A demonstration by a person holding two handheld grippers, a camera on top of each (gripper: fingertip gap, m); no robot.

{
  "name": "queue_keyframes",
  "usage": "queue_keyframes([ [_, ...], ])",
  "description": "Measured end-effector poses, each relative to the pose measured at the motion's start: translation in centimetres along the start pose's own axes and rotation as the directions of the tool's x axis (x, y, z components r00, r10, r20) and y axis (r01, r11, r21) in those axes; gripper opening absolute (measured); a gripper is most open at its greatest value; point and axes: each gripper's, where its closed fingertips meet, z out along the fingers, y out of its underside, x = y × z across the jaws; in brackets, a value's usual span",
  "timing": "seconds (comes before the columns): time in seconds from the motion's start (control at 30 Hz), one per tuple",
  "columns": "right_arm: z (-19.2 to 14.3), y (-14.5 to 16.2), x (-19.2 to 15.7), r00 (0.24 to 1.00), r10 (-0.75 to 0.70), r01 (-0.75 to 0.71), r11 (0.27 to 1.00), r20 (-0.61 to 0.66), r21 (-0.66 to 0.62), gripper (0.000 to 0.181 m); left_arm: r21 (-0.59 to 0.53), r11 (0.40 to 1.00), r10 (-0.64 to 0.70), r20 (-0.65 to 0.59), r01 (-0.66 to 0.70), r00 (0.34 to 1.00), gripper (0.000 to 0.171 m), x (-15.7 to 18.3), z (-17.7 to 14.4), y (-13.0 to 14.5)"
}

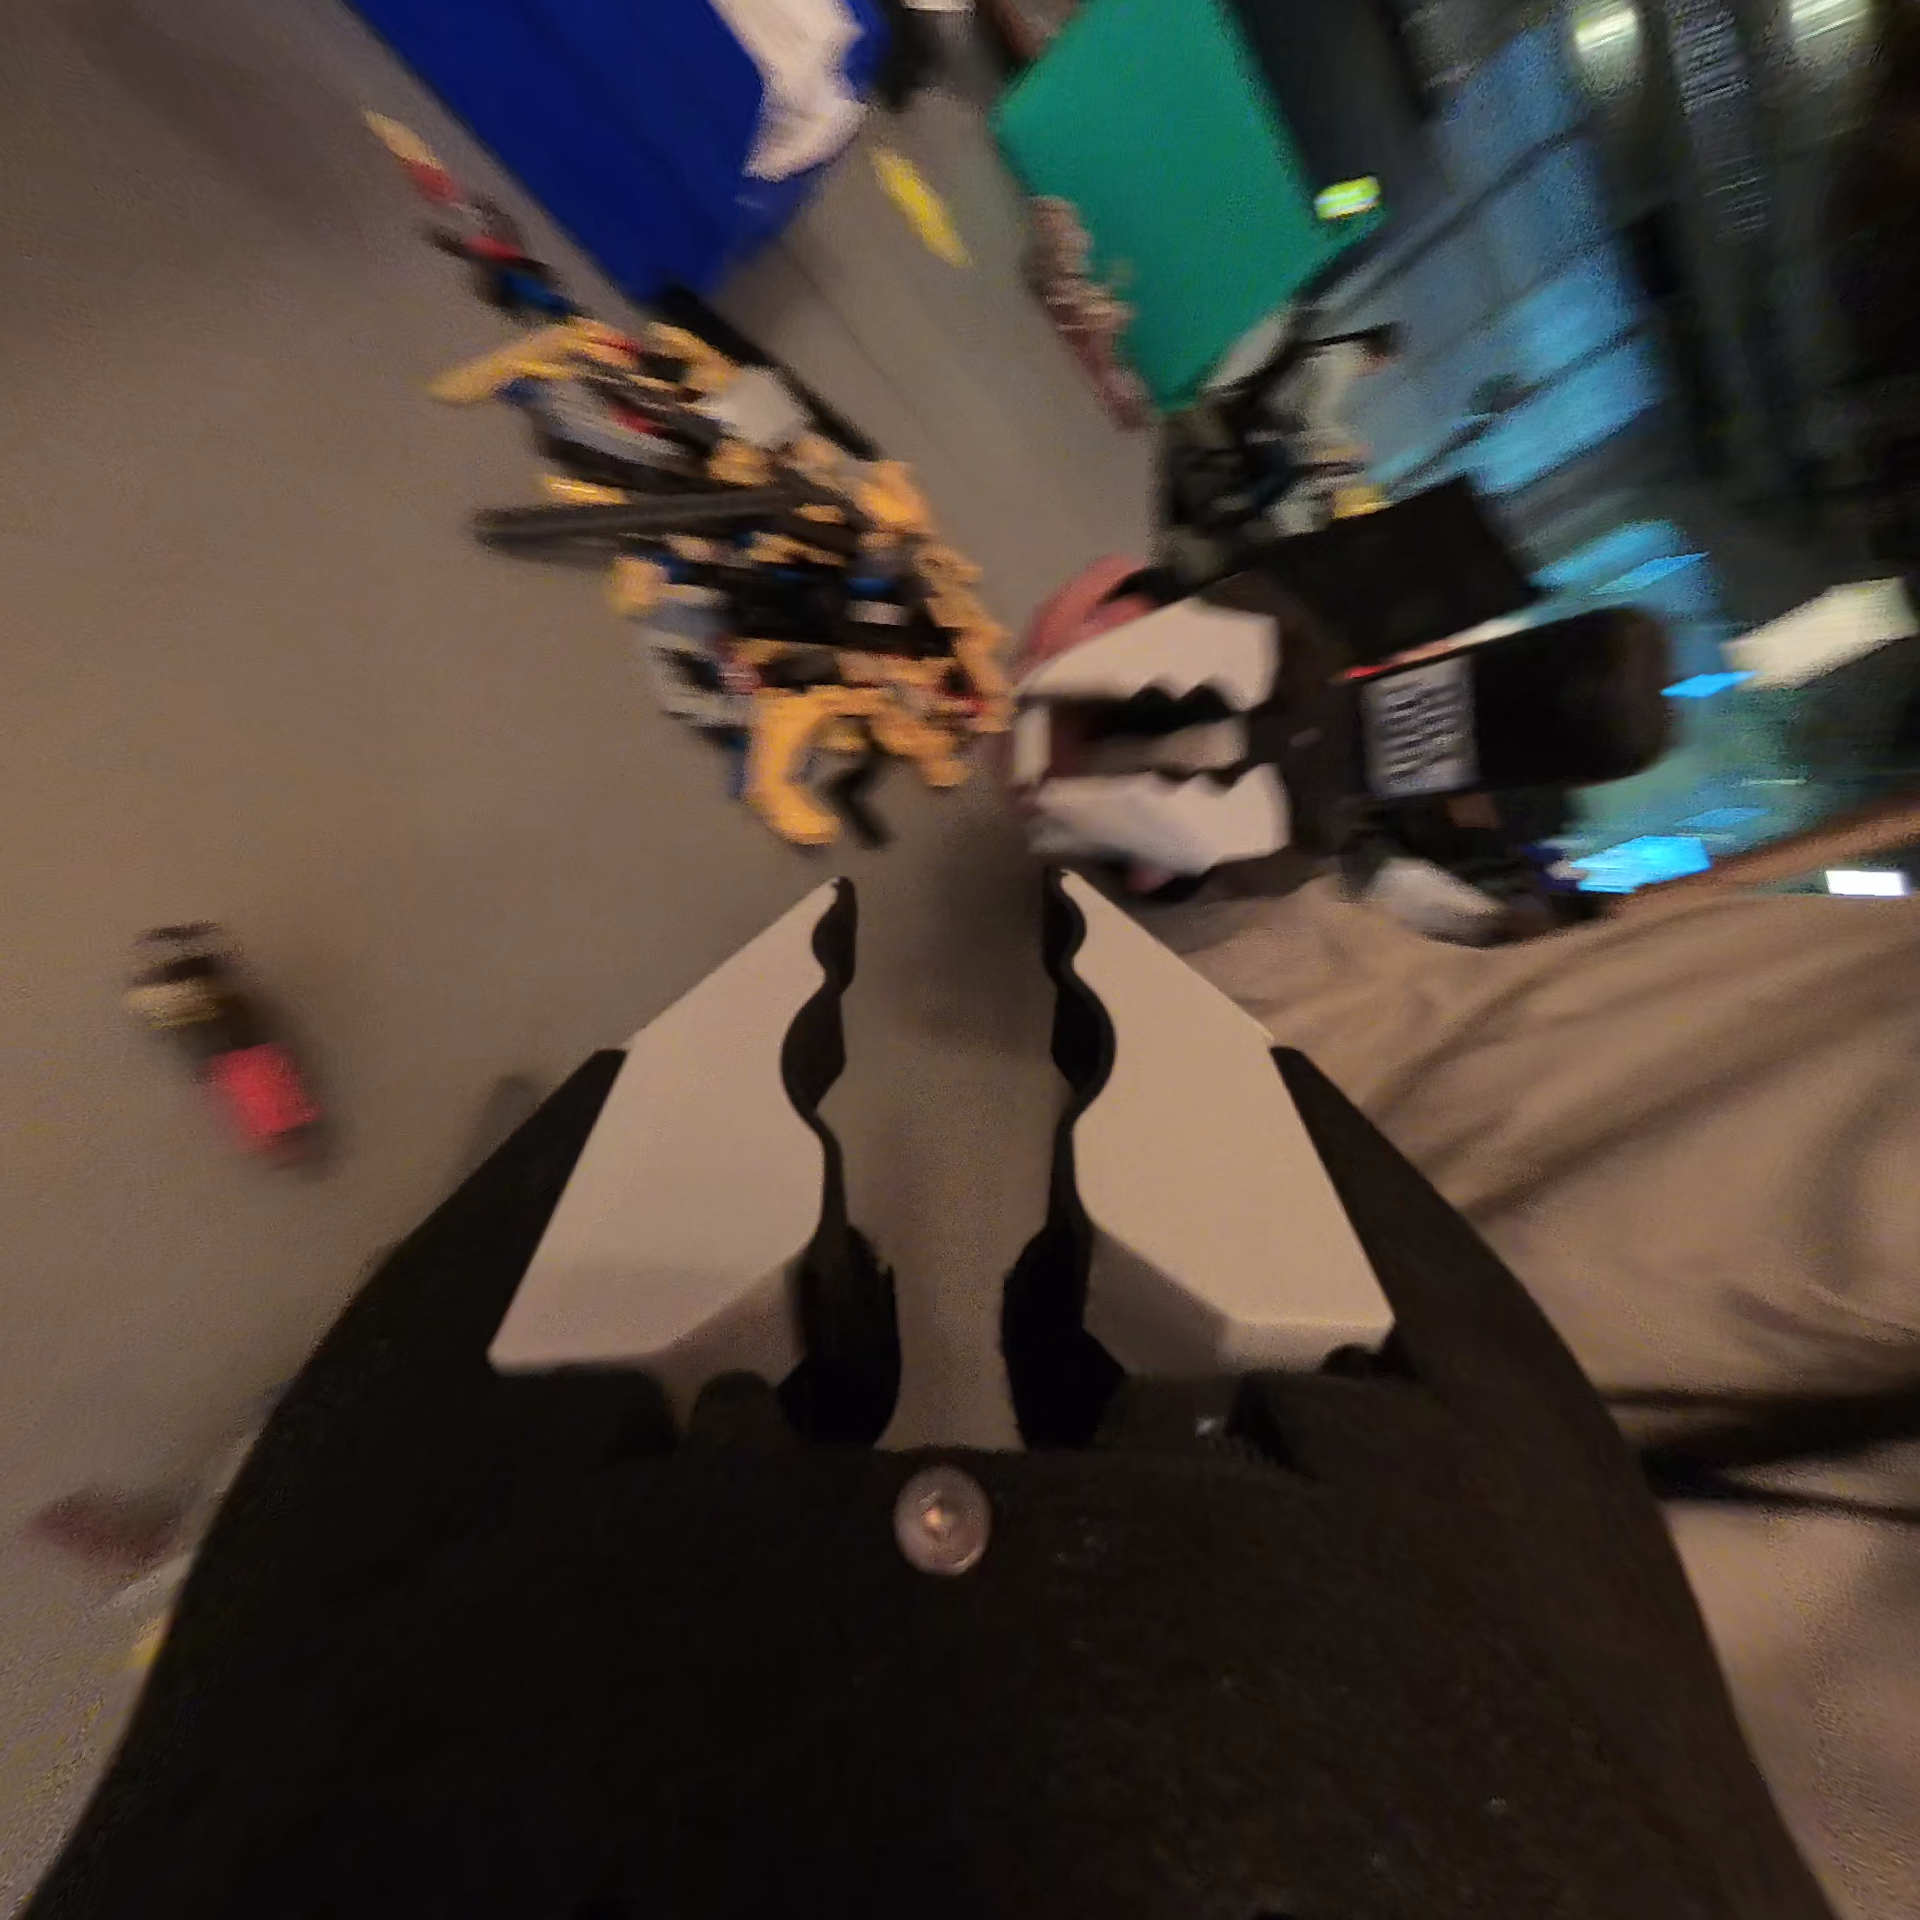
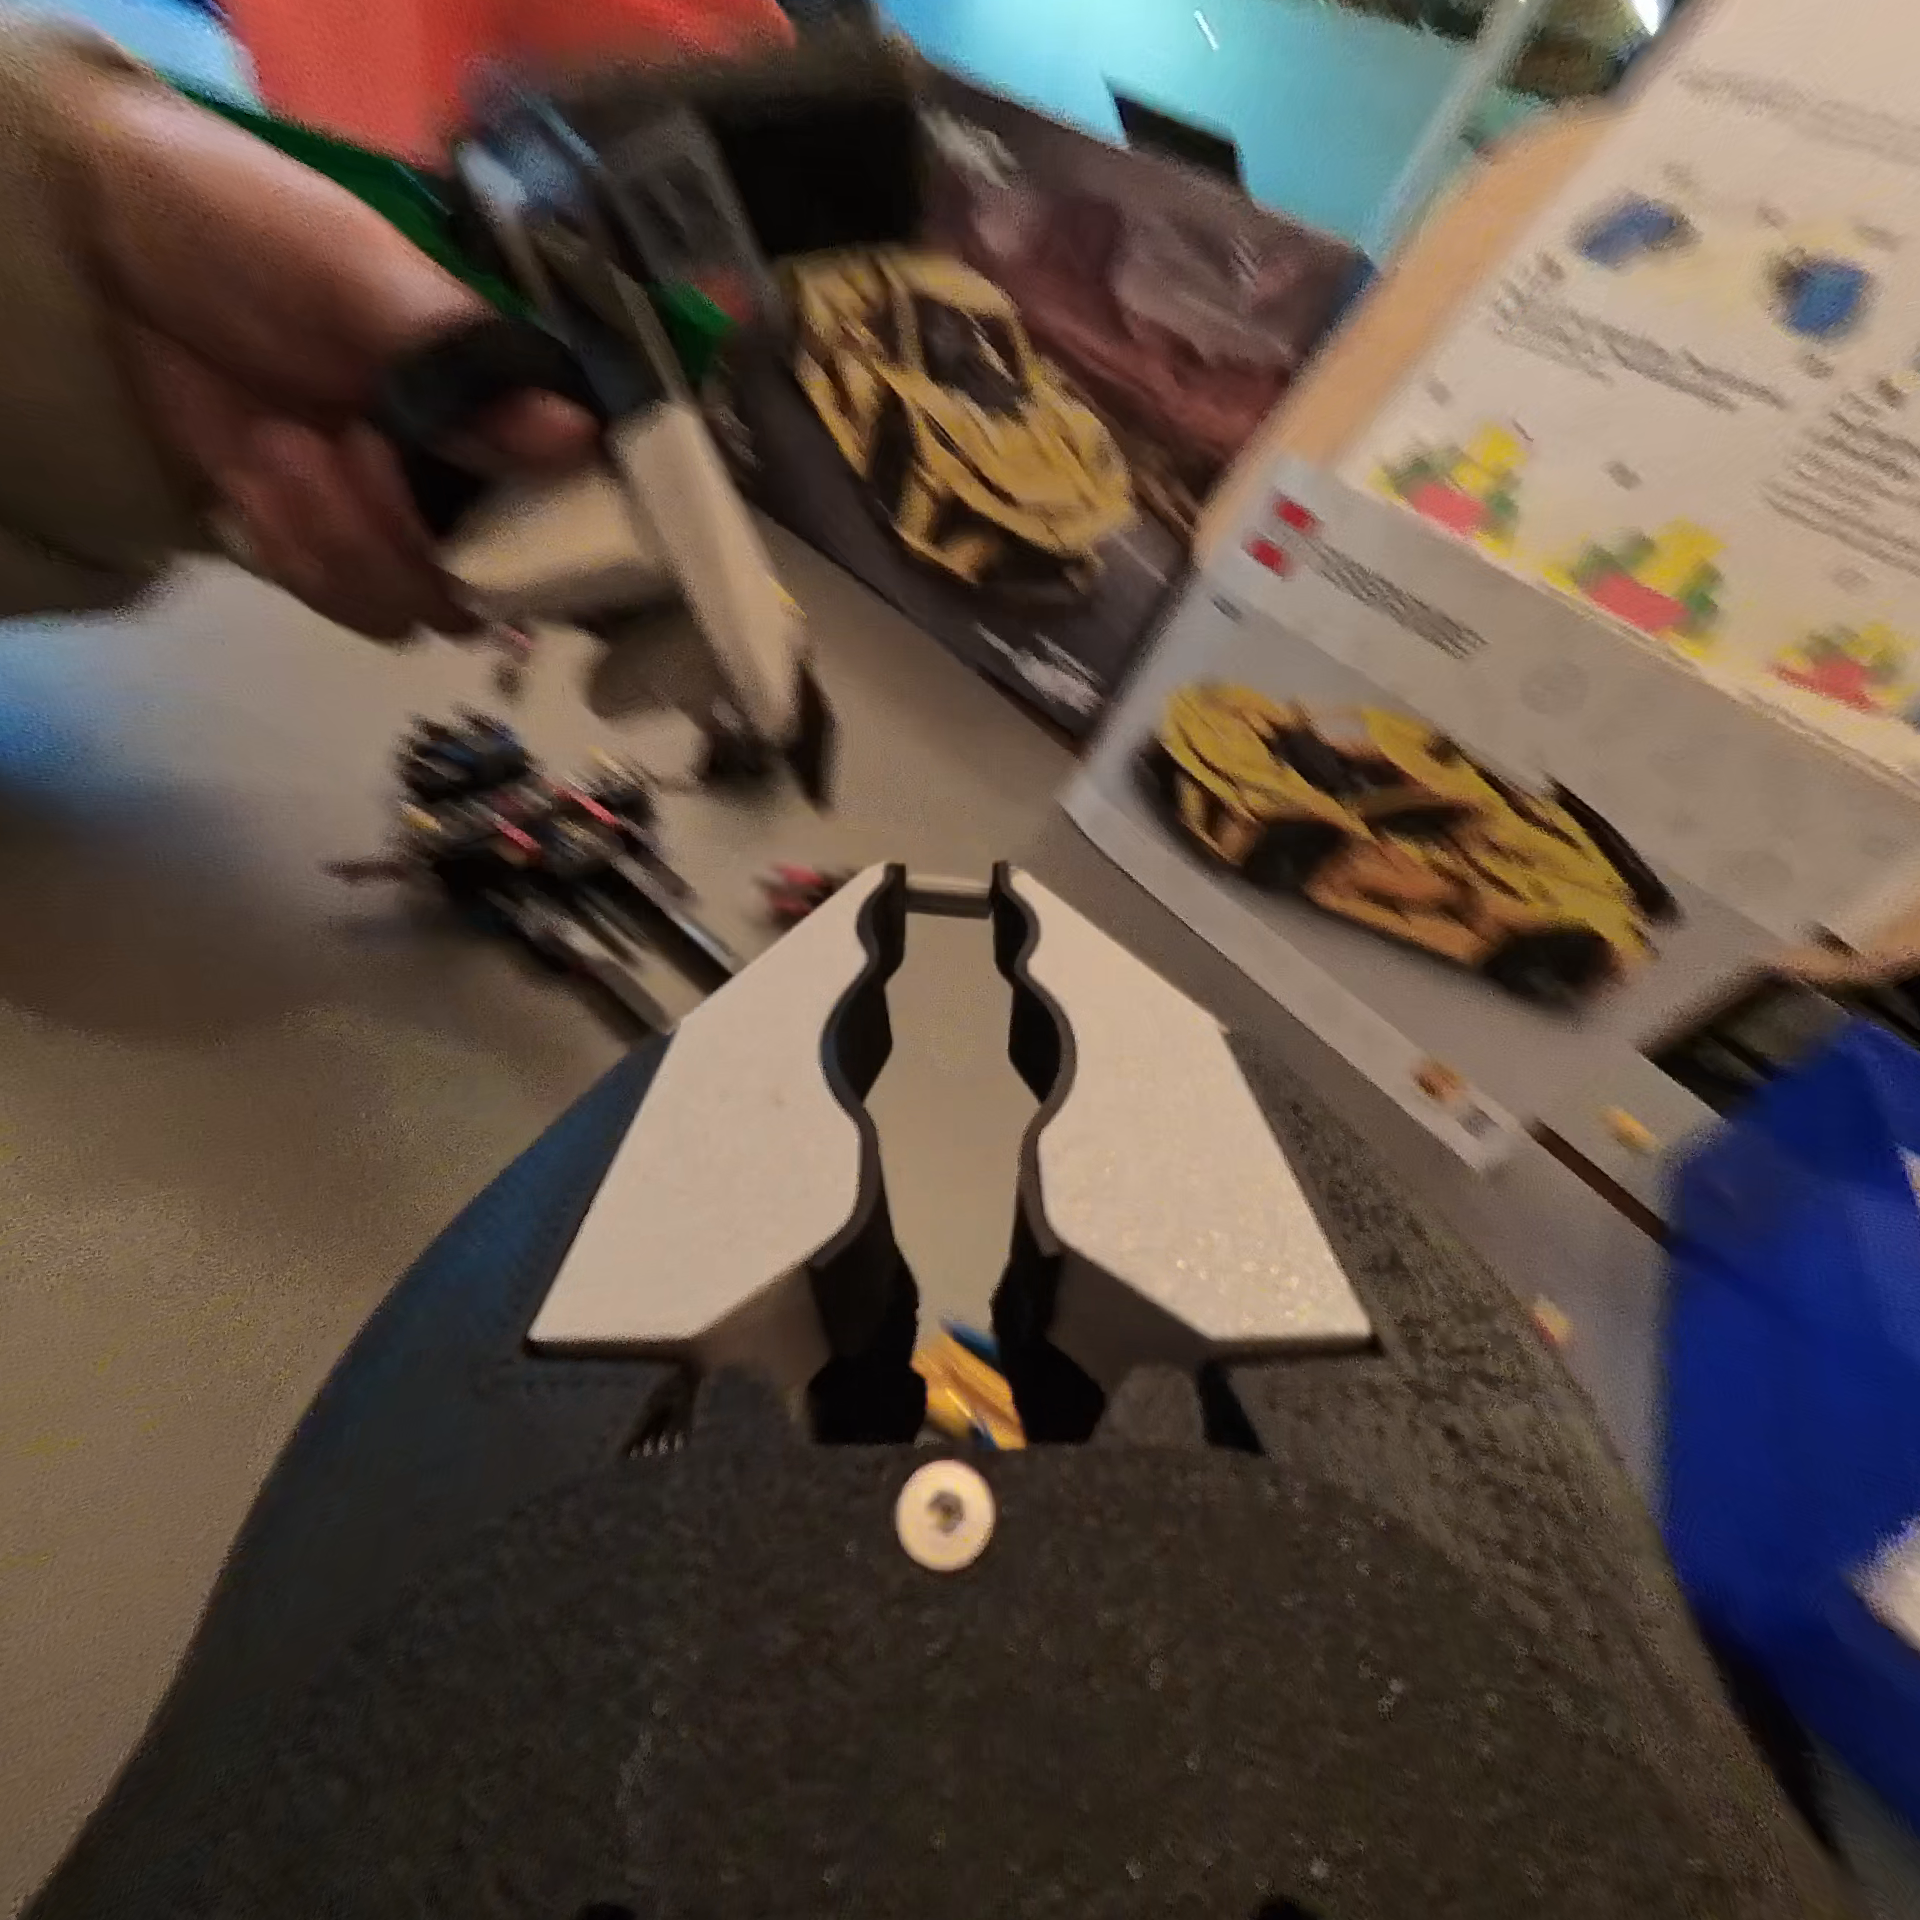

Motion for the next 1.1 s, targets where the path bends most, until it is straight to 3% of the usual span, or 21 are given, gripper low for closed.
queue_keyframes([
  [0.07, -1.7, 4.7, 5.5, 0.980, 0.002, -0.039, 0.983, -0.197, -0.181, 0.015, -0.067, 0.988, 0.153, 0.317, -0.139, 0.936, 0.036, -5.3, -1.3, 0.4],
  [0.13, -4.2, 9.9, 9.9, 0.931, 0.025, -0.168, 0.915, -0.364, -0.366, 0.016, -0.173, 0.967, 0.252, 0.504, -0.189, 0.826, 0.036, -8.8, -1.9, 1.3],
  [0.2, -5.8, 12.6, 11.8, 0.889, 0.055, -0.275, 0.858, -0.454, -0.434, 0.015, -0.228, 0.959, 0.268, 0.545, -0.167, 0.795, 0.036, -10.2, -1.2, 2.1],
  [0.33, -5.8, 14.1, 11.4, 0.866, 0.166, -0.392, 0.811, -0.472, -0.435, 0.022, -0.247, 0.960, 0.261, 0.640, -0.128, 0.723, 0.036, -13.0, -0.8, 1.9],
  [0.4, -5.9, 14.5, 11.2, 0.868, 0.172, -0.401, 0.797, -0.466, -0.452, 0.033, -0.283, 0.953, 0.273, 0.646, -0.108, 0.713, 0.021, -13.8, -0.6, 2.3],
  [0.43, -5.9, 14.0, 10.9, 0.873, 0.192, -0.407, 0.793, -0.448, -0.453, 0.037, -0.300, 0.948, 0.282, 0.631, -0.108, 0.723, 0.008, -13.8, -0.3, 2.5],
  [0.53, -6.6, 9.9, 9.3, 0.889, 0.319, -0.442, 0.785, -0.328, -0.434, 0.049, -0.229, 0.958, 0.272, 0.519, -0.175, 0.810, 0.008, -11.3, 0.2, 1.4],
  [0.63, -6.6, 2.4, 7.3, 0.868, 0.486, -0.491, 0.803, -0.105, -0.339, 0.046, 0.090, 0.966, 0.225, 0.159, -0.241, 0.961, 0.007, -3.5, 0.1, -2.1],
  [0.7, -5.6, -2.2, 5.8, 0.849, 0.523, -0.483, 0.828, 0.079, -0.284, 0.038, 0.274, 0.944, 0.218, -0.102, -0.183, 0.971, 0.007, 1.3, -1.4, -3.7],
  [0.77, -3.8, -5.3, 3.5, 0.793, 0.543, -0.476, 0.836, 0.278, -0.274, 0.037, 0.354, 0.922, 0.250, -0.244, -0.154, 0.937, 0.007, 4.0, -2.6, -4.0],
  [0.83, -1.6, -7.1, 0.9, 0.740, 0.484, -0.420, 0.875, 0.466, -0.242, 0.039, 0.372, 0.910, 0.299, -0.278, -0.184, 0.913, 0.007, 5.3, -3.0, -3.5],
  [0.93, 1.3, -8.4, -2.2, 0.606, 0.473, -0.455, 0.866, 0.640, -0.209, 0.038, 0.370, 0.890, 0.373, -0.261, -0.264, 0.890, 0.007, 6.0, -3.2, -2.7],
  [1.1, 3.8, -7.3, -4.2, 0.469, 0.530, -0.522, 0.811, 0.706, -0.263, 0.026, 0.374, 0.888, 0.371, -0.239, -0.268, 0.898, 0.007, 5.3, -3.4, -2.4],
])
